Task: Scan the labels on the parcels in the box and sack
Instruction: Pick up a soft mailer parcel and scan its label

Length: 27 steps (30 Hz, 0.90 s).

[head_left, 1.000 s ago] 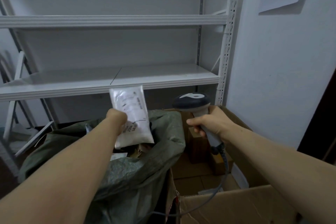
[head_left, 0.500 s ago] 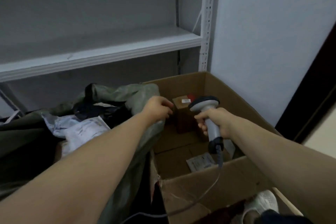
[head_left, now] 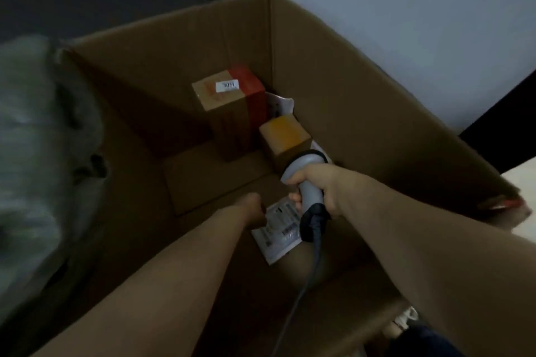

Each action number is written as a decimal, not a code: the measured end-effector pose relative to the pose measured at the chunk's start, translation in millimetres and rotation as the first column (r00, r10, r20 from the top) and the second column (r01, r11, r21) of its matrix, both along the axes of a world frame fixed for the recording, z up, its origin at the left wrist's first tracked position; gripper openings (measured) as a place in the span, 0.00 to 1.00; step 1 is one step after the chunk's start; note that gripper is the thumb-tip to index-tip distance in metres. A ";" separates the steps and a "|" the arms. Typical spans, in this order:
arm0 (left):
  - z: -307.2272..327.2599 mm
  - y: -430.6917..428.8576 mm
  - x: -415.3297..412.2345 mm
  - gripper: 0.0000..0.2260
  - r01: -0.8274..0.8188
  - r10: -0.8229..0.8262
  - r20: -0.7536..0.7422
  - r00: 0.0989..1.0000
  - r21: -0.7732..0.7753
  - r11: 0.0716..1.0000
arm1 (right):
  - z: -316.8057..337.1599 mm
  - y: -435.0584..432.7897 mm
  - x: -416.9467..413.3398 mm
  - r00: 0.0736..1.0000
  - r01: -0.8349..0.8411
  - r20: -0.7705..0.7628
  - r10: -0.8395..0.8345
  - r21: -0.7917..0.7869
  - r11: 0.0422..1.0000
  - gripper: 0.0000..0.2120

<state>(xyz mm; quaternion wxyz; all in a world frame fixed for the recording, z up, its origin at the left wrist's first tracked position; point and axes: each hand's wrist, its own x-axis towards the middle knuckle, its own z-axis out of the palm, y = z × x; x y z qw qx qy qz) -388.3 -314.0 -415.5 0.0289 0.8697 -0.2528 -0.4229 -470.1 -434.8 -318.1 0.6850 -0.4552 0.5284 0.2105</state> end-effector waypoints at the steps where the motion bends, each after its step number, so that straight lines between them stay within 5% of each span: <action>1: -17.9 -7.0 4.0 0.18 0.022 -0.022 -0.014 1.000 0.020 1.000 | -9.9 -6.5 9.2 0.999 -0.023 -0.022 0.023 -0.001 1.000 0.17; 8: -114.4 -38.0 1.4 0.26 0.212 -0.207 -0.043 0.977 0.167 0.963 | -56.2 -30.2 42.6 0.988 -0.133 -0.081 0.134 0.023 0.991 0.05; 11: -138.4 -34.5 -1.1 0.25 0.314 -0.330 0.010 0.944 0.281 0.907 | -75.1 -28.4 47.2 0.980 -0.175 -0.091 0.180 0.055 0.983 0.05; 16: -139.1 -31.2 8.2 0.41 0.348 -0.402 0.115 0.909 0.323 0.880 | -76.3 -28.7 50.3 0.987 -0.151 -0.055 0.154 0.050 0.987 0.12; 22: -89.5 -23.0 6.8 0.15 0.116 -0.149 0.227 0.963 0.151 0.982 | -44.1 -24.6 30.1 0.997 -0.078 -0.006 0.079 0.016 0.997 0.10; 27: -16.5 -12.1 12.8 0.10 -0.273 0.286 0.284 0.915 -0.084 0.958 | 8.0 -13.7 5.6 0.990 -0.030 0.133 0.043 -0.099 0.995 0.12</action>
